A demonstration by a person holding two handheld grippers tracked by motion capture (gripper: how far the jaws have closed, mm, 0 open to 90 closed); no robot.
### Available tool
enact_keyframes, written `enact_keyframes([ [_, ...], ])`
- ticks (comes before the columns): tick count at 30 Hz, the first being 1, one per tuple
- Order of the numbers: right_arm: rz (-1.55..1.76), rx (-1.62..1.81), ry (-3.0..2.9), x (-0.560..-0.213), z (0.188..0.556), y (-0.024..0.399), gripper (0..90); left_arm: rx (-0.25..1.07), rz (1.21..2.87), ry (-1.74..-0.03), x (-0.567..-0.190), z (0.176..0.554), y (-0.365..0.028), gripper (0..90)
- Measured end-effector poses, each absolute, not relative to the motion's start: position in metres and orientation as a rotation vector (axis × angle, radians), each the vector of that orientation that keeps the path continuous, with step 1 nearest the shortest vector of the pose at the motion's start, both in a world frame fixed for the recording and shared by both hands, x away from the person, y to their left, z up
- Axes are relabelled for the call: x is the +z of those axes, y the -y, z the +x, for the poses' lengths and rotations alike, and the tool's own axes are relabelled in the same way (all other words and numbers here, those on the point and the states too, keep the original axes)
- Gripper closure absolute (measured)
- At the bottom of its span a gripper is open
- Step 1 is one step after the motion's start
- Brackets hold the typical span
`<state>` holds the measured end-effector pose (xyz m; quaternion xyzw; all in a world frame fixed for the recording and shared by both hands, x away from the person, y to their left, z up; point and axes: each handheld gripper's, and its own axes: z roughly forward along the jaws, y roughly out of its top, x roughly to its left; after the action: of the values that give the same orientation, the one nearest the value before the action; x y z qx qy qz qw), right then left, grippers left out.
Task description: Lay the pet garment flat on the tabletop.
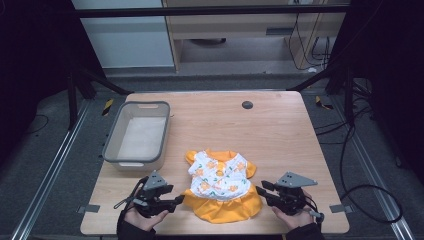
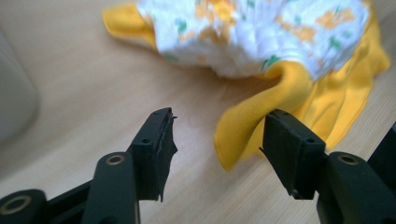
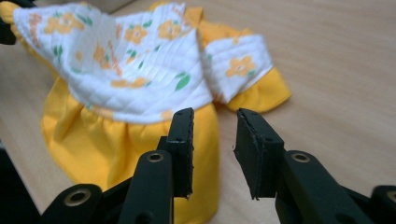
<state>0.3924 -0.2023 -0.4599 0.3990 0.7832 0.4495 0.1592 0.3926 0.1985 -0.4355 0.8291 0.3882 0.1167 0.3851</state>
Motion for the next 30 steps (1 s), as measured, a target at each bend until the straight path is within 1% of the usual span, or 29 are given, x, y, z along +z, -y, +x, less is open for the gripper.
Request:
enact_keyframes([
  [3,1.14,1.318,-2.182,-0.452,0.399,0.207,65.8,0.356,2.074,-0.963,-0.421,0.393,-0.203,41.7],
  [5,1.142,1.324,-2.166,-0.449,0.405,0.209,65.5,0.422,2.084,-0.943,-0.414,0.396,-0.203,41.1],
  [8,1.15,1.33,-2.139,-0.444,0.415,0.209,65.1,0.445,2.081,-0.924,-0.406,0.405,-0.198,41.7],
  [12,1.153,1.345,-2.108,-0.438,0.431,0.205,64.4,0.472,2.085,-0.908,-0.4,0.427,-0.185,42.5],
  [19,1.151,1.331,-2.09,-0.438,0.459,0.193,60.4,0.522,2.097,-0.912,-0.413,0.468,-0.164,44.2],
  [22,1.145,1.314,-2.093,-0.44,0.467,0.188,58.1,0.529,2.101,-0.921,-0.419,0.48,-0.158,44.5],
  [30,1.199,1.262,-2.123,-0.459,0.492,0.179,58.0,0.551,2.089,-0.948,-0.435,0.509,-0.147,46.4],
])
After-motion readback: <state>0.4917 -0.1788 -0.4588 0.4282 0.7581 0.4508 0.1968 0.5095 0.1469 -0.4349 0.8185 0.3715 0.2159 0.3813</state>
